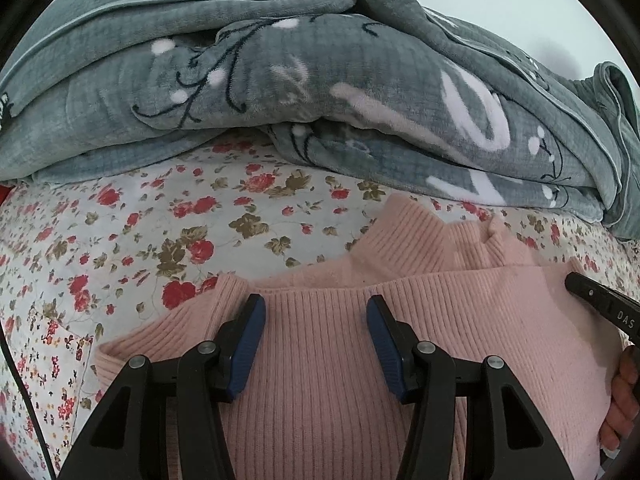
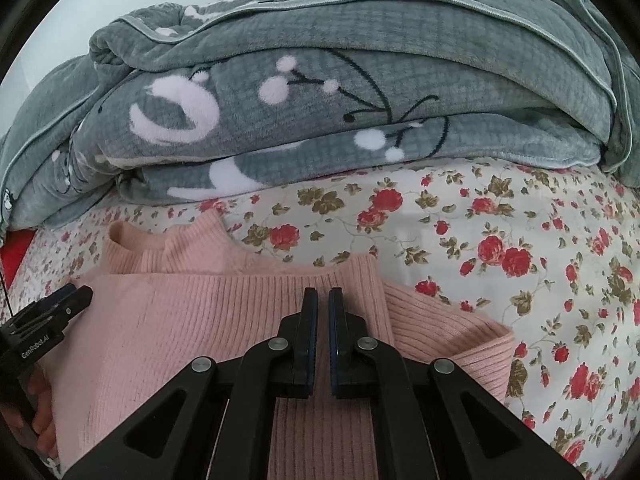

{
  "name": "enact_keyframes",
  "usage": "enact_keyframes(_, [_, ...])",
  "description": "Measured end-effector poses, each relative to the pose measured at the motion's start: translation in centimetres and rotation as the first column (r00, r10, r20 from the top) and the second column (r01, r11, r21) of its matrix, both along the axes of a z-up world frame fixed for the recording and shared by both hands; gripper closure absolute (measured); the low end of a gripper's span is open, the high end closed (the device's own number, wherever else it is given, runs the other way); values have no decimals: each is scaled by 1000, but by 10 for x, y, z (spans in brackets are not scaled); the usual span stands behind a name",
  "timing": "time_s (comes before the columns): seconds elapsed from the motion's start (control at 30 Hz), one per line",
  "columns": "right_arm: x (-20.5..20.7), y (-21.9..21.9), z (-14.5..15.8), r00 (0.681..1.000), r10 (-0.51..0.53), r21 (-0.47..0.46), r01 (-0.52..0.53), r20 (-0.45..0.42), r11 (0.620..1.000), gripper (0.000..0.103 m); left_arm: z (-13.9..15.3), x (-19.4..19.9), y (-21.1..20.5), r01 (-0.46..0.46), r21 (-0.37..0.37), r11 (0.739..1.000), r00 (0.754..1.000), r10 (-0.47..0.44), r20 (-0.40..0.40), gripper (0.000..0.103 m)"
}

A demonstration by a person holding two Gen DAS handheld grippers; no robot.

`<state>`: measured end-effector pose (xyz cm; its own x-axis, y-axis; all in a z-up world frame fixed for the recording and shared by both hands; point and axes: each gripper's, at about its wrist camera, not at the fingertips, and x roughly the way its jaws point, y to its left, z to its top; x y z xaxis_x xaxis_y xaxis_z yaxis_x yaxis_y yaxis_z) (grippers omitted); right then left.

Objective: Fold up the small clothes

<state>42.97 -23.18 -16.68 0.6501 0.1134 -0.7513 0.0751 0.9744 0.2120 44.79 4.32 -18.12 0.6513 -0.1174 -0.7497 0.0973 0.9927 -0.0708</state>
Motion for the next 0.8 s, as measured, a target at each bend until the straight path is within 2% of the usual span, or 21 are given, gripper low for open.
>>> enact_keyframes(0.07, [-1, -2, 1, 1000, -3, 21, 3, 4, 1000, 100, 1, -1, 0, 4, -3, 1000, 1000, -4, 8, 52])
enact_keyframes(0.13, [-7, -8, 7, 999, 15, 80, -18, 38, 997, 94, 8, -8, 0, 37, -41, 998, 999, -36, 37, 52])
enact_keyframes(0.2, [-19, -16, 19, 994, 25, 135, -39, 106, 990, 76, 18, -16, 4, 75, -86, 993, 994, -68, 90, 52])
enact_keyframes(0.27, [-30, -24, 36, 989, 0, 155, -23, 146, 988, 67, 38, -28, 8, 97, -107, 989, 987, -83, 135, 52])
enact_keyframes(0.3, [-33, -27, 44, 990, 2, 162, -26, 143, 986, 66, 48, -35, 11, 104, -122, 987, 985, -85, 150, 51])
enact_keyframes(0.37, [-45, -36, 60, 991, 23, 170, -45, 131, 984, 65, 63, -49, 22, 118, -160, 980, 980, -90, 176, 38])
enact_keyframes(0.4, [-53, -39, 67, 992, 24, 152, -43, 126, 988, 62, 70, -58, 31, 118, -181, 976, 980, -86, 177, 31])
enact_keyframes(0.43, [-65, -43, 74, 991, 34, 120, -49, 130, 992, 60, 73, -66, 37, 116, -191, 975, 981, -83, 176, 31])
enact_keyframes(0.5, [-84, -43, 75, 989, 80, 77, -90, 122, 993, 49, 73, -83, 54, 99, -213, 972, 985, -65, 161, 31])
enact_keyframes(0.6, [-109, -48, 59, 990, 124, 59, -128, 70, 990, 48, 59, -103, 85, 25, -227, 974, 994, 1, 112, 30])
enact_keyframes(0.7, [-122, -62, 32, 996, 92, 140, -90, -6, 986, 48, 31, -114, 109, -11, -296, 955, 1000, 15, 10, 30])
enact_keyframes(0.8, [-128, -69, 18, 996, 86, 244, -74, -39, 967, 48, 9, -121, 118, -23, -324, 946, 999, 9, -46, 30])
